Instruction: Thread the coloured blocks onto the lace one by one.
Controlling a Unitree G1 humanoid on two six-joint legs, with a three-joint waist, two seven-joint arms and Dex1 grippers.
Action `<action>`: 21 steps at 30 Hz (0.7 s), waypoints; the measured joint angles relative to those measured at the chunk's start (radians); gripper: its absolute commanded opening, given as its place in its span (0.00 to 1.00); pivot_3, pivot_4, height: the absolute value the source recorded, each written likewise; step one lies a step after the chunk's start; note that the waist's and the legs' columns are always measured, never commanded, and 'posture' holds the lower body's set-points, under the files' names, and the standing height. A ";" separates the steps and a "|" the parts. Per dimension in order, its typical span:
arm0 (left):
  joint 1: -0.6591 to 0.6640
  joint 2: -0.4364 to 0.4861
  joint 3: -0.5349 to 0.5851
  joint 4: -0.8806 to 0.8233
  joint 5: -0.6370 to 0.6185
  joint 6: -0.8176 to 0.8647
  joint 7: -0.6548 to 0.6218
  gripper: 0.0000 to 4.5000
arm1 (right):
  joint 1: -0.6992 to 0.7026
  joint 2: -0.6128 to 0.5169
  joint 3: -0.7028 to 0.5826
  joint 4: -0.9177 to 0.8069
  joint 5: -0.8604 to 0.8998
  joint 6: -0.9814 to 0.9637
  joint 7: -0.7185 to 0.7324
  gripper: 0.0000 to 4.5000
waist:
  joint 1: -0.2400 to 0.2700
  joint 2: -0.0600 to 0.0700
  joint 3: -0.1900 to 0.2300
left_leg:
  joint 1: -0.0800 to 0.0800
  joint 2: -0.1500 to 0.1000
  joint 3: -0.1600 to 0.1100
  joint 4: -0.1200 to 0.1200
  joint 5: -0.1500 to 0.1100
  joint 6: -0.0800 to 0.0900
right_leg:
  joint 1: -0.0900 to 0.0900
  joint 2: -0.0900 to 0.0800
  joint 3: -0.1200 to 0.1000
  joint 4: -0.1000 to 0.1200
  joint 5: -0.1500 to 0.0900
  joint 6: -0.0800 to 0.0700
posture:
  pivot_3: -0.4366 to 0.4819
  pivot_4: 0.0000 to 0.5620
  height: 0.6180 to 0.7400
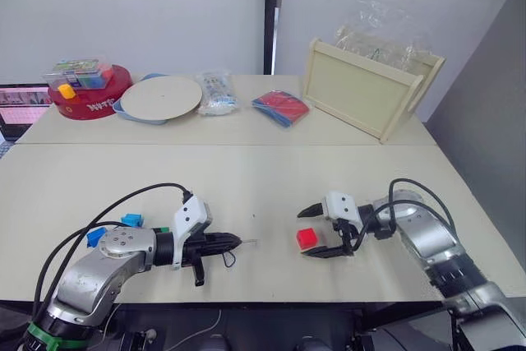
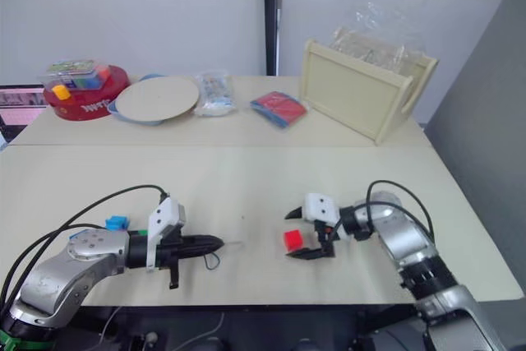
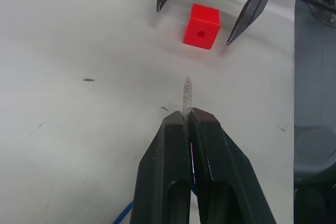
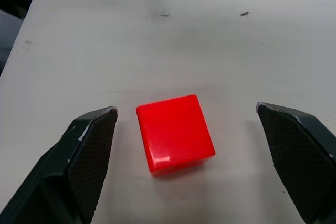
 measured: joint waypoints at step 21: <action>-0.059 -0.106 -0.138 0.037 0.064 -0.065 -0.001 0.00 | 0.151 0.080 -0.021 -0.174 0.017 0.149 -0.109 0.26 | -0.001 0.000 0.000 | 0.000 0.000 0.000 0.000 0.000 0.000 | 0.000 0.001 0.000 0.001 0.000 0.000 | 0.48 0.27 1.00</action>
